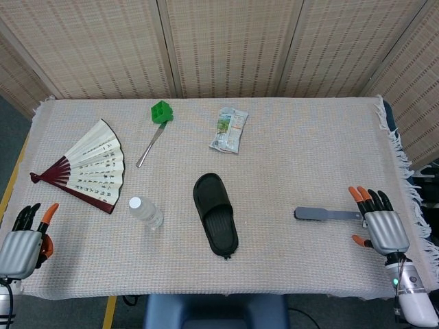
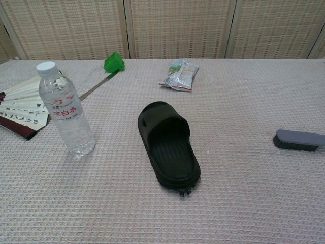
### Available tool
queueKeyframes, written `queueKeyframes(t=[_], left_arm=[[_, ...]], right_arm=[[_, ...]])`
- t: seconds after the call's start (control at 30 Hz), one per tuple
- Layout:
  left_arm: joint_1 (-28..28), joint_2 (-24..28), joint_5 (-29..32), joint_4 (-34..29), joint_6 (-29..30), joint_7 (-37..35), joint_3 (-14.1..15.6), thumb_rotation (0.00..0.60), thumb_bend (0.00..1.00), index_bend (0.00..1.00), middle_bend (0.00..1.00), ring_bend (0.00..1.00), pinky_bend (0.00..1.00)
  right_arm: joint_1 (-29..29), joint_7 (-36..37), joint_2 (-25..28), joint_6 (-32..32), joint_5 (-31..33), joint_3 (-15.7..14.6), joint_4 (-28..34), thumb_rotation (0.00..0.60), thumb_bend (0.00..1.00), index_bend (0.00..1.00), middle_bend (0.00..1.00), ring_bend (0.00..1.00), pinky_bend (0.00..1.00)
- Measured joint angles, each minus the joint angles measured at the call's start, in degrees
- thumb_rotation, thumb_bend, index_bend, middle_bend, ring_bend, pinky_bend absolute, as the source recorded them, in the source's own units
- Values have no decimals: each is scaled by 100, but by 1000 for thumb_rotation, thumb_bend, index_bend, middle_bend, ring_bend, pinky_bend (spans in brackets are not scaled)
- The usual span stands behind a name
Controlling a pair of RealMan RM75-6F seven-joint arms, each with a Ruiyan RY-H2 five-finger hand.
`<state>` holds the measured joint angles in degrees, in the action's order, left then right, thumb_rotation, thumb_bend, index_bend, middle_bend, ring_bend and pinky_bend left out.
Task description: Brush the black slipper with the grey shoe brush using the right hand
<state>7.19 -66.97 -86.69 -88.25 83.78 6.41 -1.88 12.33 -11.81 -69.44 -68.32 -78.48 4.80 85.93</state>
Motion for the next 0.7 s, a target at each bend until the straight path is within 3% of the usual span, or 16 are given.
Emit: queueKeyframes(t=[0.2,0.5,0.7], left_arm=[[11,-6,20,-6,-36,26,5,600,454,0,0,0,54],[40,-10,71,18,-114,6,-2,600,456,0,0,0,58],[42,-8,95,28,-131,-8,1,600,455,0,0,0,58]], right_arm=[[408,-46,-393,647,339,65,-615,600,46,85,94,25,152],[755,-32,-875,1214,529,82,-1312,600,106,329,335,261,428],[950,-2,-1109,1409,567,58,-1616,600,111,363,365,289,441]])
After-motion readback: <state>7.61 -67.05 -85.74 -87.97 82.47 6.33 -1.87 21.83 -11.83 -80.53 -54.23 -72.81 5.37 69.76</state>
